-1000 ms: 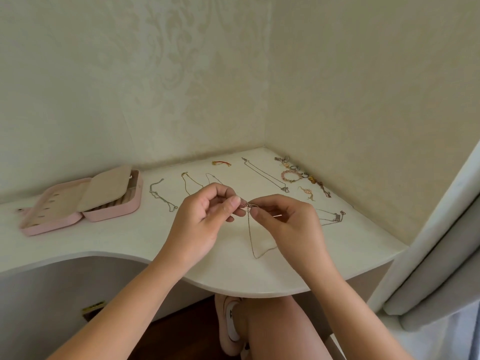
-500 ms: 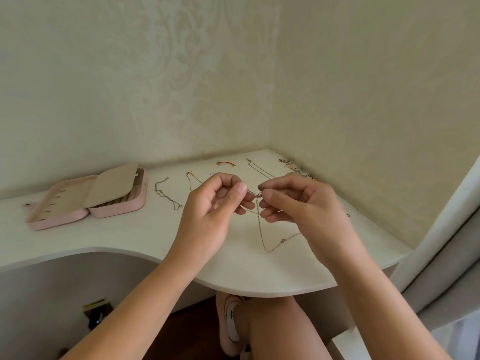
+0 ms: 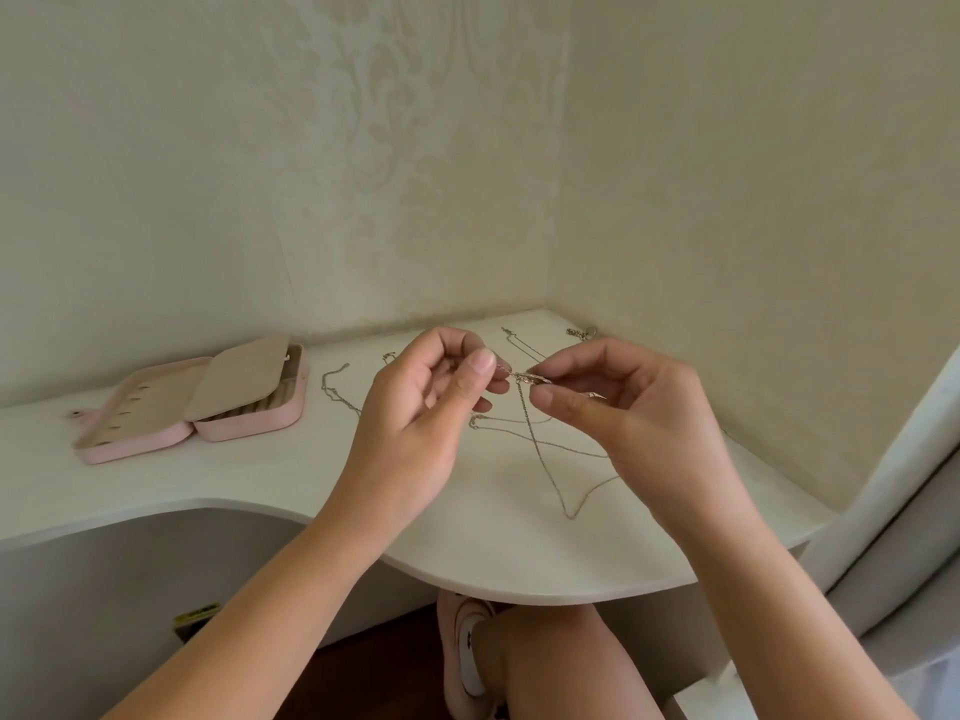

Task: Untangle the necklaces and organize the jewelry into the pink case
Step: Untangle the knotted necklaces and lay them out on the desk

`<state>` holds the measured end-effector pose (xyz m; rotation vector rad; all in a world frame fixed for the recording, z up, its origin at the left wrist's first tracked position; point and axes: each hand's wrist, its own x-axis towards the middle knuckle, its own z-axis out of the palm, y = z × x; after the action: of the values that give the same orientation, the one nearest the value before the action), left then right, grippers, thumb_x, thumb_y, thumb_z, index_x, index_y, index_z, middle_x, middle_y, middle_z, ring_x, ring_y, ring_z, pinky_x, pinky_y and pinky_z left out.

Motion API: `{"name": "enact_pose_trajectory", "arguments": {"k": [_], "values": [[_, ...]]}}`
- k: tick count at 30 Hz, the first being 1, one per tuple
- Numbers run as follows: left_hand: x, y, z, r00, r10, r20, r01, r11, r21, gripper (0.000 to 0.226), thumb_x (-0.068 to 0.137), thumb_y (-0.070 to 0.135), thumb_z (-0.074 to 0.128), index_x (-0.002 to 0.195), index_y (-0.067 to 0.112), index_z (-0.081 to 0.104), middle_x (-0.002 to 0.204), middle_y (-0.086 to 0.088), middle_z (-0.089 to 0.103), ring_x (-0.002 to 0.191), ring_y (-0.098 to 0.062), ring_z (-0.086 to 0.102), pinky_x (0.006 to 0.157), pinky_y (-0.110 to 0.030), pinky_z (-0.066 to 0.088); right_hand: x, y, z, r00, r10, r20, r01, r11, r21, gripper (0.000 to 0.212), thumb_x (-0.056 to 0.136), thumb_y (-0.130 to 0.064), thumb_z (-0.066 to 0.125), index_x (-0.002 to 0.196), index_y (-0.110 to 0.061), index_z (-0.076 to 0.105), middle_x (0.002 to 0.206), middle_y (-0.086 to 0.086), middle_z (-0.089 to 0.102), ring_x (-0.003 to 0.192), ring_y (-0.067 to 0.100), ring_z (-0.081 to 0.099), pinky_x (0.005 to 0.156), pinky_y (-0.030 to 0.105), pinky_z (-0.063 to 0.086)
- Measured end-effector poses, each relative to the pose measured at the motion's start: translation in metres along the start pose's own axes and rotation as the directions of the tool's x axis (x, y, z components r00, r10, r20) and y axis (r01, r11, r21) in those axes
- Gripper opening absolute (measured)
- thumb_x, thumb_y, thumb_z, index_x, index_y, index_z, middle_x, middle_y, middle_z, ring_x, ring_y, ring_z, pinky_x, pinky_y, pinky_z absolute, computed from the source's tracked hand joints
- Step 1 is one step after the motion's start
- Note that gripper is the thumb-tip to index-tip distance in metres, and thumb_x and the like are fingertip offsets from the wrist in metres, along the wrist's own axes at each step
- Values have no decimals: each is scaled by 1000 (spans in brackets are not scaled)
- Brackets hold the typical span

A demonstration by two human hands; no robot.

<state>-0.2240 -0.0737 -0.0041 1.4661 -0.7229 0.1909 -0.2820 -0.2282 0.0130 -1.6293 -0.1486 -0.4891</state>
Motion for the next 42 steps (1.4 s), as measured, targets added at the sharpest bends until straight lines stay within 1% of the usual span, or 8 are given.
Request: {"name": "enact_pose_trajectory", "arguments": {"k": [4,8,12,17,29,33,38,42], "values": [[1,1,0,1000,-26,9,27,998,-50,19,91,30,52,90,12,58,87,1,71,89,-16,69,79,-26,54,0,0,2,1000,-14,4,14,1000,20,19,75,-2,76,79,-18,69,73,-2,70,68,10,65,68,21,55],[1,2,5,994,-98,40,103,982,-158,23,92,30,48,89,8,51,82,-7,71,80,-23,70,73,-26,55,-2,-2,4,998,-36,43,34,998,55,16,83,-1,67,87,-16,69,71,1,68,65,14,66,65,22,54],[1,-1,6,996,-81,26,83,994,-66,26,95,33,49,90,8,53,79,3,67,77,-14,67,74,-26,56,-2,-3,4,999,-12,50,6,995,102,18,88,2,59,87,-11,71,65,2,66,61,14,64,62,21,53],[3,3,3,998,-58,33,60,997,-53,21,91,30,50,87,11,55,74,8,61,71,-10,60,68,-21,50,1,-5,2,993,85,76,-98,976,193,15,78,0,67,89,-8,72,70,6,70,64,16,68,63,19,54],[9,13,1,988,-141,56,150,963,-224,19,86,28,52,76,12,56,69,1,61,67,-13,59,63,-23,49,5,-12,1,998,44,50,-49,993,110,14,68,-19,70,80,-13,74,68,5,71,60,13,67,60,18,53],[15,17,0,992,-121,36,126,972,-198,21,89,29,60,80,10,57,69,3,64,68,-13,62,66,-23,51,4,-12,2,998,21,54,-28,992,127,15,65,-17,73,80,-17,75,72,6,71,68,16,66,67,20,55],[19,23,-1,995,-90,39,96,981,-170,22,84,30,54,84,9,57,70,4,67,71,-11,66,69,-22,53,6,-14,1,998,-38,56,32,993,112,16,66,-14,75,81,-20,75,76,2,73,72,11,66,72,19,54],[22,22,1,989,-128,78,138,982,-128,18,98,17,45,85,6,52,67,4,65,68,-15,66,65,-25,56,6,-13,5,998,-54,44,50,995,86,17,64,-15,75,81,-17,73,80,7,73,73,14,70,69,18,53]]}}
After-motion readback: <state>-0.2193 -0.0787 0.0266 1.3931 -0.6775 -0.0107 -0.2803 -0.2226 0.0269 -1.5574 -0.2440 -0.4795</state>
